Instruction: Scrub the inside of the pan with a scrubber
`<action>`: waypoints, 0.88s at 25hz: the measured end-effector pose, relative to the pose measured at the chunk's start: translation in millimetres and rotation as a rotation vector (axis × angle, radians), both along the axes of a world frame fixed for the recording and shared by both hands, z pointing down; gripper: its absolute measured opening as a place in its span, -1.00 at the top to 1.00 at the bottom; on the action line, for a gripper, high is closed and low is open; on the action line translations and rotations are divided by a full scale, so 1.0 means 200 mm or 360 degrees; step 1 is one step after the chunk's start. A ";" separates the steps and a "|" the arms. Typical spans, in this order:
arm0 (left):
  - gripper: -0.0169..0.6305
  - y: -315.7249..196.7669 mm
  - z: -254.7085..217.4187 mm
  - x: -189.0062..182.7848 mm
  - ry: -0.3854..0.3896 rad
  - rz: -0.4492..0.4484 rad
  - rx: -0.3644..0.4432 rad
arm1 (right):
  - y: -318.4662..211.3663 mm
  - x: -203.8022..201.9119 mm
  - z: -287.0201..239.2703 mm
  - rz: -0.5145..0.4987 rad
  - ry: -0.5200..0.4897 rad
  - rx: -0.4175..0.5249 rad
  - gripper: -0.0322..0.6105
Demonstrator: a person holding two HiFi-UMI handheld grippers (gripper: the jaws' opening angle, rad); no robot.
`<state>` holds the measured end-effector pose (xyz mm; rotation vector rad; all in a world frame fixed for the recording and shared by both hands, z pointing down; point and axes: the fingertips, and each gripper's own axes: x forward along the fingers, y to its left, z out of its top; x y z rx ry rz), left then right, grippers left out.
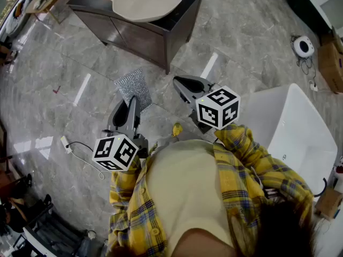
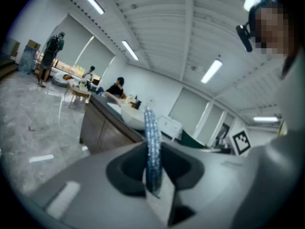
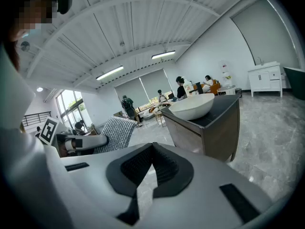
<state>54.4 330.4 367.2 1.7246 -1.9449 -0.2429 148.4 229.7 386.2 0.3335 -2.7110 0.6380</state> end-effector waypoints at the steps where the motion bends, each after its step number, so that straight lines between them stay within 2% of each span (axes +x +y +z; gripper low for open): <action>1: 0.69 -0.02 0.00 -0.01 0.0002 -0.0006 0.0003 | -0.01 -0.01 0.00 -0.0006 -0.0002 -0.0003 0.86; 13: 0.69 -0.21 0.00 -0.02 -0.0014 0.0015 0.0014 | -0.15 -0.05 0.01 -0.0081 -0.0026 -0.0040 0.86; 22: 0.69 -0.37 -0.07 -0.16 -0.0082 0.0093 0.0064 | -0.24 -0.12 0.01 -0.0033 -0.0011 -0.0027 0.86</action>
